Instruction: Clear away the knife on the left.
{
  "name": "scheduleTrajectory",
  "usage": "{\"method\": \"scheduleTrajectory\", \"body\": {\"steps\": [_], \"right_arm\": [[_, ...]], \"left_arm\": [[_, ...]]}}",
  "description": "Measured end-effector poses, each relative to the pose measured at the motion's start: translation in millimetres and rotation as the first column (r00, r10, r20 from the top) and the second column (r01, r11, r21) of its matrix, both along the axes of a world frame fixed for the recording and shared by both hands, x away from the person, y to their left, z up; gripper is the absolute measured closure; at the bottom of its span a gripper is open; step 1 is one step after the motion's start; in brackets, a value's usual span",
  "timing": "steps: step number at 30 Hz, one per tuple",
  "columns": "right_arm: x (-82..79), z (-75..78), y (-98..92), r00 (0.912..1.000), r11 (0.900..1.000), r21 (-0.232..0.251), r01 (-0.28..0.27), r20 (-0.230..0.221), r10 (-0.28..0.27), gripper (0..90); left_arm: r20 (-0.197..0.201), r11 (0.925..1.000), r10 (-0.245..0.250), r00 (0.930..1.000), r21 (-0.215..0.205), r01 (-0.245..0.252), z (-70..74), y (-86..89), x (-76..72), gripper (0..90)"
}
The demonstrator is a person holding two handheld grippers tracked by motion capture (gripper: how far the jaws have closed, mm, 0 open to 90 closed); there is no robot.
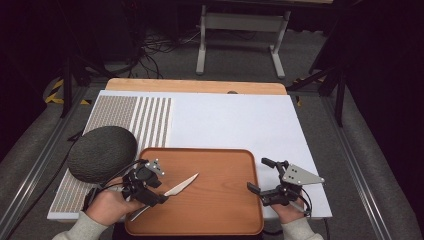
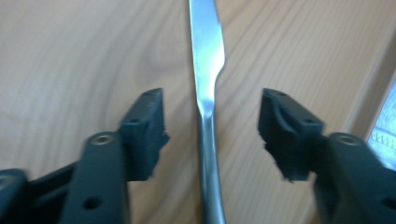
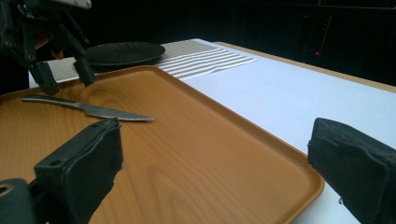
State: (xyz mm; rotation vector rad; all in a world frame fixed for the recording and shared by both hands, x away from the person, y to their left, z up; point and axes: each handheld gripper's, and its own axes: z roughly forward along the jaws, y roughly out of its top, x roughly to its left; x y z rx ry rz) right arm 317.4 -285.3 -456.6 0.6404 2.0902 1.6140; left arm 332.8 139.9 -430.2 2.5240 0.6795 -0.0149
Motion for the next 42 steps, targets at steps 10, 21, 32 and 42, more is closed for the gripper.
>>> {"method": "scheduleTrajectory", "body": {"steps": [10,21,32,42], "right_arm": [[-0.1,0.4,-0.2,1.0,1.0,-0.001,0.0,0.001,0.0,3.8],[-0.6,0.6,-0.6,1.0,1.0,-0.003,-0.003,0.007,0.003,3.8],[-0.5,0.4,-0.1,1.0,1.0,-0.007,-0.007,0.003,0.007,3.9],[-0.7,0.3,-0.2,1.0,1.0,-0.009,-0.006,0.003,0.006,3.9]], "left_arm": [[0.059,0.9957,-0.042,0.9974,-0.08,0.047,3.8,-4.9,-1.6,79.9],[0.07,0.9897,-0.136,0.9882,0.054,0.133,-14.3,-30.6,-4.5,89.8],[0.041,0.9846,-0.145,0.9886,0.104,0.14,-22.2,-30.1,-2.3,89.8],[0.048,0.9895,-0.111,0.9927,0.099,0.106,-22.7,-21.1,2.3,89.8]]}}
